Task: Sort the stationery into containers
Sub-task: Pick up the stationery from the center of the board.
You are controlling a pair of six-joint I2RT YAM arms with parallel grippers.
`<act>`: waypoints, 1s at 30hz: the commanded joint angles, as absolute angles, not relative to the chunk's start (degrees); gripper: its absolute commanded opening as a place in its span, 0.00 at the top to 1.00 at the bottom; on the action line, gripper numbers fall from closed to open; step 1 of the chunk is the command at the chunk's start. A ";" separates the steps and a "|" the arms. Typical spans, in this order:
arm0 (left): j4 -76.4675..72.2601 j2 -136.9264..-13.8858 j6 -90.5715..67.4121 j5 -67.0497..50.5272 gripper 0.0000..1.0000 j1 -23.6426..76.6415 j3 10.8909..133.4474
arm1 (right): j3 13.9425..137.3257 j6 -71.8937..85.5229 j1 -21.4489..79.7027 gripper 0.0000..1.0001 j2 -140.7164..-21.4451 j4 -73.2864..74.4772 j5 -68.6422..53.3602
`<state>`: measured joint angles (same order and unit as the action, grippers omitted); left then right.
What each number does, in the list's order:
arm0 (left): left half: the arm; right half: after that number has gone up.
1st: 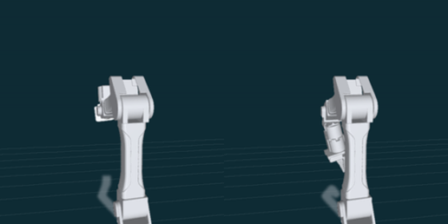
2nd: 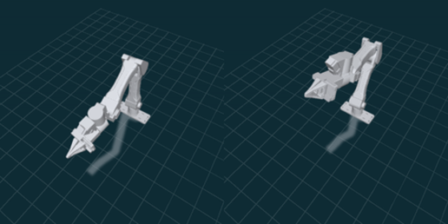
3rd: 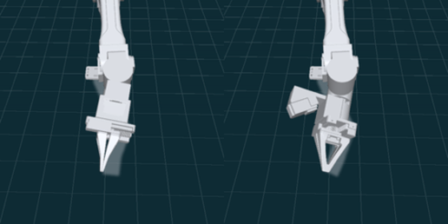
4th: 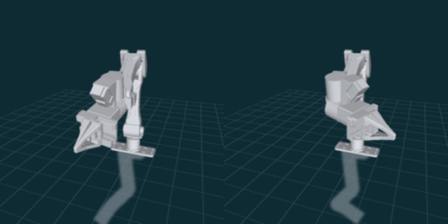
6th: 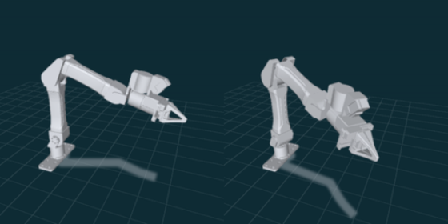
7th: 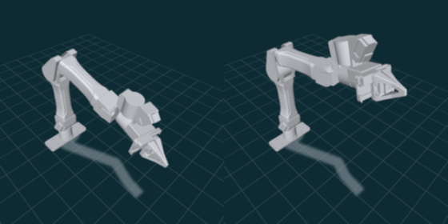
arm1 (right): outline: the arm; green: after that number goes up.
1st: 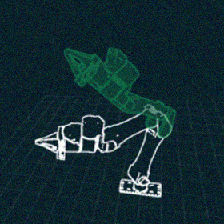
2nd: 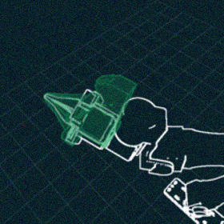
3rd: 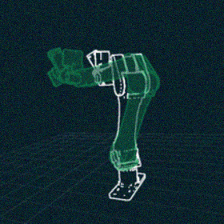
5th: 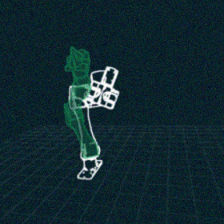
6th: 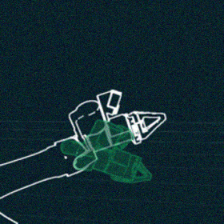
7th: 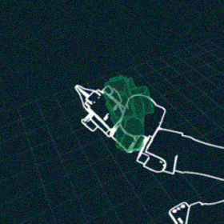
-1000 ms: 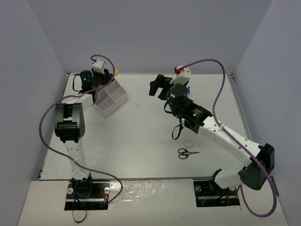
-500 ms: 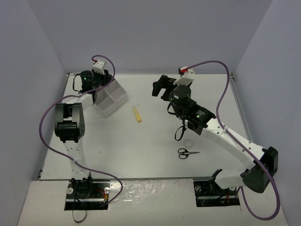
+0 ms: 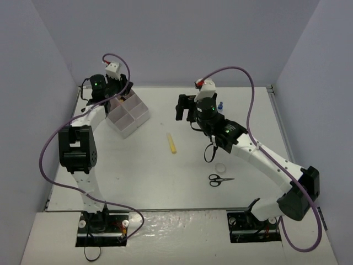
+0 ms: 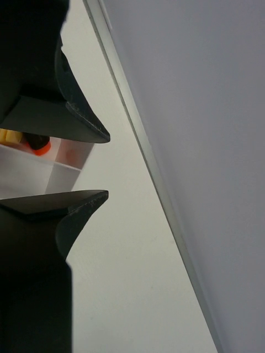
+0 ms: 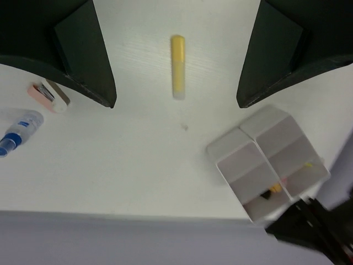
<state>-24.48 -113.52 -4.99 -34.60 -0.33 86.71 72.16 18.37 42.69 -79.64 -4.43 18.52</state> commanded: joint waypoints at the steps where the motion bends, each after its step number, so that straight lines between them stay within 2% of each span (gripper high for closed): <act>1: -16.94 -102.83 -7.82 -35.07 0.63 1.58 92.49 | 77.40 13.71 41.28 0.13 -90.22 7.39 13.60; 7: -7.15 -97.29 -6.89 -33.55 0.55 1.49 91.58 | 82.01 14.15 41.42 0.18 -102.72 12.56 3.62; 13: -1.46 -93.52 -4.49 -34.73 0.52 1.43 88.91 | 90.60 15.88 42.44 0.23 -113.45 19.21 -2.60; 30: 7.73 -82.92 -3.51 -31.20 0.51 1.41 83.20 | 91.60 12.66 43.59 0.26 -121.02 22.37 -2.11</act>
